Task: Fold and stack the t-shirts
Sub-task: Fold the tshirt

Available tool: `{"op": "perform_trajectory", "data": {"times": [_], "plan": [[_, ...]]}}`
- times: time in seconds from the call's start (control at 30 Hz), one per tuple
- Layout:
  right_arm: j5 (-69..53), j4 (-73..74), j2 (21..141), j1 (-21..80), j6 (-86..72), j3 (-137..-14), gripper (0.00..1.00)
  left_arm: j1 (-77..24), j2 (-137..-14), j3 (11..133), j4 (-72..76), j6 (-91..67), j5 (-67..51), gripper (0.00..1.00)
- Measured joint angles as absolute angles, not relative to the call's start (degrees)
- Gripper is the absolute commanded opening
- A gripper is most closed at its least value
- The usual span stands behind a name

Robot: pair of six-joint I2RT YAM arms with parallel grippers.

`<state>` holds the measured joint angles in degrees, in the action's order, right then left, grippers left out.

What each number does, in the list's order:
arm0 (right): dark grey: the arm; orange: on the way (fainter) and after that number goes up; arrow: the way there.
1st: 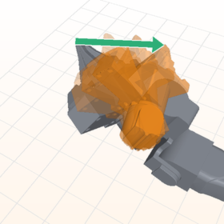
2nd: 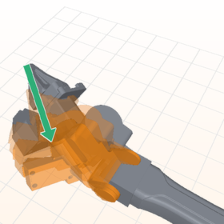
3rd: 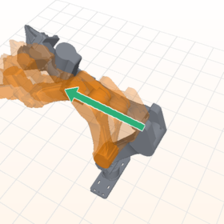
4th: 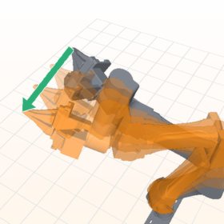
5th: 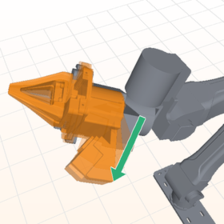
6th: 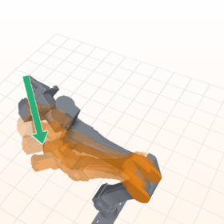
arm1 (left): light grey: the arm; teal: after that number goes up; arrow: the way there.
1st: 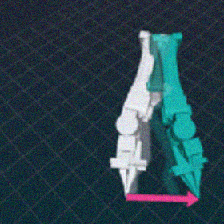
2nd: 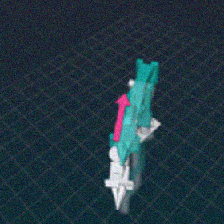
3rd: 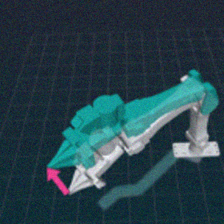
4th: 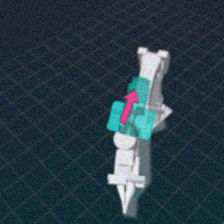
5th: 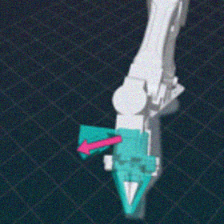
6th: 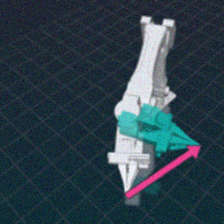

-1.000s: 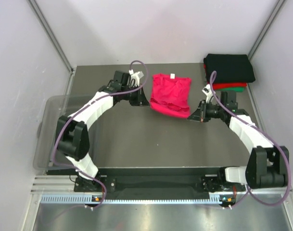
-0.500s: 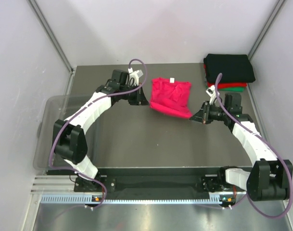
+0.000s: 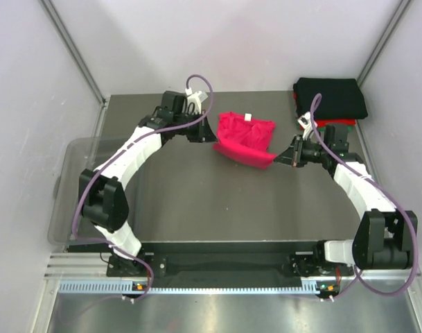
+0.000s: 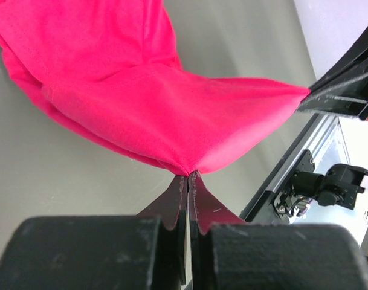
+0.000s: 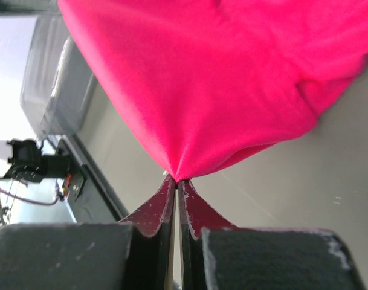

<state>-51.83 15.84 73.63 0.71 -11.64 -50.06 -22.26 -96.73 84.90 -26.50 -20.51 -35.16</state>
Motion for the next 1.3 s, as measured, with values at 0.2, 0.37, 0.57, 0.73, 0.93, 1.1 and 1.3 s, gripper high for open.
{"op": "perform_trajectory", "data": {"times": [0.2,0.37,0.57,0.73,0.93,1.1,1.3], "plan": [[-51.0,12.3,80.9,-1.4,-11.6,-52.0,0.00,-22.3,-105.2,89.4,-26.6,-19.5,-35.0,0.00],[-50.1,8.8,90.7,-1.6,-11.5,-59.9,0.00,-22.2,-118.5,104.4,-27.0,-16.2,-33.1,0.00],[-48.9,3.7,103.0,-2.2,-11.6,-71.9,0.00,-21.6,-130.5,118.7,-26.2,-12.1,-29.6,0.00],[-47.9,-1.0,111.7,-2.5,-12.8,-78.3,0.00,-21.4,-138.5,127.2,-24.1,-10.3,-26.2,0.00],[-46.6,-4.1,120.0,-2.5,-14.9,-84.2,0.00,-21.4,-144.4,132.2,-21.2,-9.0,-22.1,0.00],[-45.9,-5.3,125.6,-2.6,-16.3,-88.8,0.00,-21.4,-147.0,134.0,-18.1,-8.4,-20.1,0.07],[-45.9,-7.2,131.2,-2.9,-19.2,-93.5,0.20,-21.4,-148.6,135.5,-15.3,-7.3,-16.7,0.55]]}}
